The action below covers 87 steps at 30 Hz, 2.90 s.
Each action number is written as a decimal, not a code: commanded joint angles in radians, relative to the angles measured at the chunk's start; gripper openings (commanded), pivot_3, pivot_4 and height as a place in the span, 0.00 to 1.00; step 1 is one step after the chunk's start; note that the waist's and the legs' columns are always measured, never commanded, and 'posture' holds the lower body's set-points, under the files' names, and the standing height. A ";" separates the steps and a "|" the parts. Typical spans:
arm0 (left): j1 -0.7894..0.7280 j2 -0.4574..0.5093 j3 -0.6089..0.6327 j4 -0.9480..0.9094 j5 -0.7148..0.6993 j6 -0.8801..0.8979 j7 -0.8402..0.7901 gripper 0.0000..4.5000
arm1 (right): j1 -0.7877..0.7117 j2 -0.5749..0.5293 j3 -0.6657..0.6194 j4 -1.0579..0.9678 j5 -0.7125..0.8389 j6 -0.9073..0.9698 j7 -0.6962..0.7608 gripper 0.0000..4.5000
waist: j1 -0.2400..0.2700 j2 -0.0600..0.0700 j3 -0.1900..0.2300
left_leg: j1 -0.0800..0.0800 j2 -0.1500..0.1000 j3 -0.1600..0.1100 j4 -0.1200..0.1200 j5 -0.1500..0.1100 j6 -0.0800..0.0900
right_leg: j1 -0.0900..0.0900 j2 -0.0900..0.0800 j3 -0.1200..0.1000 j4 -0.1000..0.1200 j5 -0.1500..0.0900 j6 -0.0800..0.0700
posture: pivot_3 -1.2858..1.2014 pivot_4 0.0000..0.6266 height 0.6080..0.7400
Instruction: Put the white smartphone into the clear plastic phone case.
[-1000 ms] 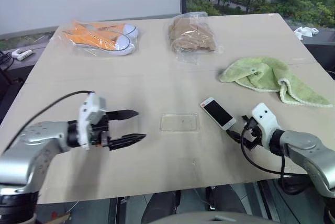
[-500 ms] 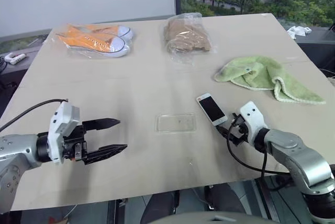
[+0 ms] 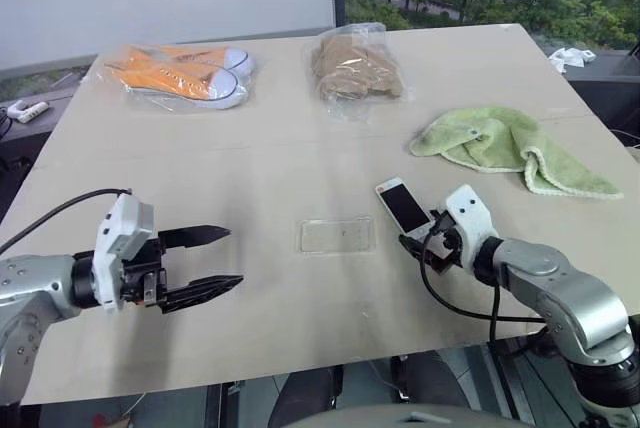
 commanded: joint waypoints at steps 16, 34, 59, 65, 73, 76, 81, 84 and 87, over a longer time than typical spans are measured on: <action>-0.002 0.006 0.005 -0.031 -0.019 -0.012 -0.006 1.00 | 0.018 0.092 0.049 0.063 -0.101 0.104 -0.149 0.86 | 0.006 -0.002 -0.001 | 0.001 0.000 0.000 0.000 0.000 0.000 | 0.000 0.000 0.000 0.000 0.000 0.000 | 0.52 0.24 1.00; -0.111 -0.035 -0.047 -0.013 0.043 -0.150 0.030 1.00 | 0.021 0.055 0.077 0.061 -0.113 0.058 -0.115 0.65 | 0.019 -0.004 -0.003 | 0.001 -0.001 0.000 0.000 0.000 0.000 | 0.001 -0.001 0.000 0.000 0.000 0.000 | 0.52 0.24 1.00; -0.128 -0.037 -0.094 0.082 0.124 -0.273 0.014 1.00 | -0.304 -0.164 0.144 0.084 0.015 -0.171 0.391 0.65 | 0.017 0.001 0.001 | -0.001 -0.001 0.000 0.000 0.000 0.000 | -0.001 -0.001 -0.001 -0.002 0.000 0.000 | 0.52 0.24 1.00; -0.155 -0.048 -0.118 0.119 0.143 -0.289 0.023 1.00 | -0.432 -0.260 0.296 0.198 -0.064 -0.284 0.577 0.65 | 0.016 0.001 0.002 | -0.002 -0.001 -0.001 0.000 0.000 0.000 | -0.001 -0.001 -0.002 -0.003 0.000 0.000 | 0.52 0.24 1.00; -0.331 -0.083 -0.287 0.217 0.225 -0.307 0.061 1.00 | -0.540 -0.211 0.413 0.346 -0.178 -0.424 0.679 0.65 | 0.018 0.000 0.002 | -0.003 -0.001 -0.001 0.001 0.000 0.000 | -0.002 -0.001 -0.003 -0.002 0.000 0.000 | 0.52 0.24 1.00; -0.431 -0.094 -0.370 0.287 0.259 -0.317 0.035 1.00 | -0.563 -0.189 0.433 0.380 -0.203 -0.440 0.710 0.65 | 0.018 0.000 0.002 | -0.004 -0.001 -0.001 0.001 0.000 0.000 | -0.003 -0.001 -0.003 -0.001 0.000 0.000 | 0.52 0.24 1.00; -0.546 -0.136 -0.474 0.384 0.301 -0.346 -0.010 0.61 | -0.580 -0.157 0.441 0.416 -0.240 -0.437 0.730 0.65 | 0.015 0.000 0.002 | -0.006 -0.002 -0.002 0.002 0.000 0.000 | -0.003 -0.001 -0.004 -0.001 0.000 0.000 | 0.52 0.24 1.00; -0.600 -0.173 -0.520 0.427 0.315 -0.367 -0.030 0.30 | -0.583 -0.140 0.437 0.426 -0.254 -0.423 0.732 0.65 | 0.013 0.000 0.002 | -0.006 -0.002 -0.002 0.002 0.000 0.000 | -0.004 -0.001 -0.005 0.000 0.000 0.000 | 0.52 0.24 1.00; -0.641 -0.207 -0.555 0.453 0.326 -0.374 -0.047 0.02 | -0.585 -0.133 0.436 0.430 -0.265 -0.409 0.736 0.65 | 0.015 0.000 0.002 | -0.007 -0.002 -0.003 0.003 0.000 0.000 | -0.004 -0.001 -0.006 0.000 0.000 0.000 | 0.52 0.24 1.00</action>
